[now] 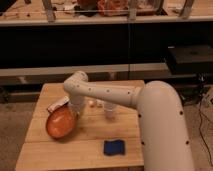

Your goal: Drag the ceramic bowl in a circle

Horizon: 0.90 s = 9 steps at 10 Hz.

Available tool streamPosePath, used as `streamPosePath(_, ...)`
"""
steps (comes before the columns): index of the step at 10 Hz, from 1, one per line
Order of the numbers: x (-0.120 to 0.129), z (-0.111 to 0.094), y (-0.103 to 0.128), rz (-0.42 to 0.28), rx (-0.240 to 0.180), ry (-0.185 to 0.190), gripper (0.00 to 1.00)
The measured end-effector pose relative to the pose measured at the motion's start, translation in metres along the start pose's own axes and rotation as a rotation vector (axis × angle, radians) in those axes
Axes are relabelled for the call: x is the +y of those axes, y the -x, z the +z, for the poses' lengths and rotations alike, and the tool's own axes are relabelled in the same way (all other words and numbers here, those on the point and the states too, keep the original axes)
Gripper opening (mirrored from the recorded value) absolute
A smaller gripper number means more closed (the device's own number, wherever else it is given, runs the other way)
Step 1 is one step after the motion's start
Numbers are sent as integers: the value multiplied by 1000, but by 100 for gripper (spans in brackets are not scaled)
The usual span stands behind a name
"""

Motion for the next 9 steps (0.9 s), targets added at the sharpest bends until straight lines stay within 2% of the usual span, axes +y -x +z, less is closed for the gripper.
streamPosePath(2,40,-7,11,61,4,-14,0)
streamPosePath(4,58,-9,34,75,-4,-37,0)
streamPosePath(6,56,-9,76,17,-19,-38,0)
streamPosePath(9,31,-2,131,-99,-59,-35,0)
